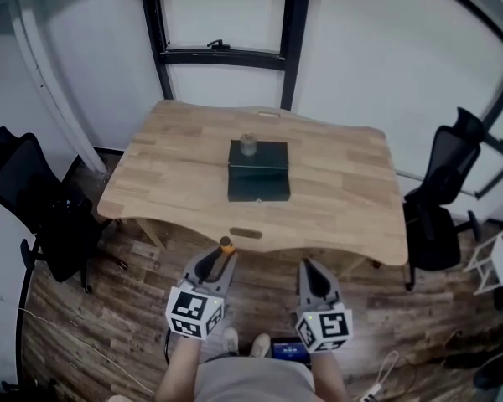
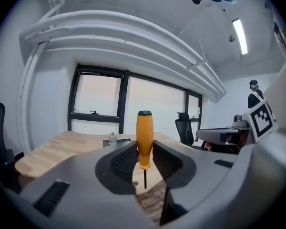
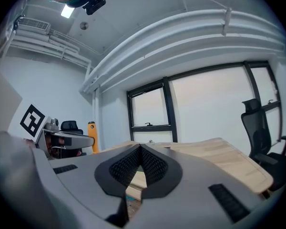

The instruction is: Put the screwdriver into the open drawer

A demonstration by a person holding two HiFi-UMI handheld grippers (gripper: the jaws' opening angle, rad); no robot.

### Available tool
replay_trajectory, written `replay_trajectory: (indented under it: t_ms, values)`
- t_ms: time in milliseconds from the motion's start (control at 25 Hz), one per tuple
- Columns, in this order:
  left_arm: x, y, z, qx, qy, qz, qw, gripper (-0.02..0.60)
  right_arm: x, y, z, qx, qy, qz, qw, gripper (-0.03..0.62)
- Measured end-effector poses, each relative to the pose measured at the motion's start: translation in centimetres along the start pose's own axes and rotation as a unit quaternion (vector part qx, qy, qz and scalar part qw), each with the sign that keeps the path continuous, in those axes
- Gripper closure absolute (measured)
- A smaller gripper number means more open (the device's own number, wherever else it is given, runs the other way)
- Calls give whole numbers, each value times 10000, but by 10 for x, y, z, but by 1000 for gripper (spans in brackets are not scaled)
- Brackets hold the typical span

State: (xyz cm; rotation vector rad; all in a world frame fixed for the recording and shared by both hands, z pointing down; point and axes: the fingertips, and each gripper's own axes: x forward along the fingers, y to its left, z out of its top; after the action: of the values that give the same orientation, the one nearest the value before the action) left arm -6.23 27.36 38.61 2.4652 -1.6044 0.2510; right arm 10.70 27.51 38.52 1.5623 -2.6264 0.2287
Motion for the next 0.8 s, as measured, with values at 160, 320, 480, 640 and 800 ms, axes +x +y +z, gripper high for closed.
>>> replay_trajectory:
  t_ms: [160,320,480,640,800]
  values:
    - [4,-6,1,70,62,88,9999,480,-8,-3,5,212,-155,338,9991,597]
    - [1,-14,2,-58,-3,100,9999,480,-20,-9,13,489,-436,519,9965,597]
    - [9,-15,-1,-335,36,122,9994,480,-25,-16,16,806,-584,750,9922,597]
    - [24,-15,1,-247,30,112,9996,480,-13,-30,12,318,-383,468,9977,597]
    - [47,-3,2,-48,36,187,9998,480,6,-46,11,23,-423,193,9989,597]
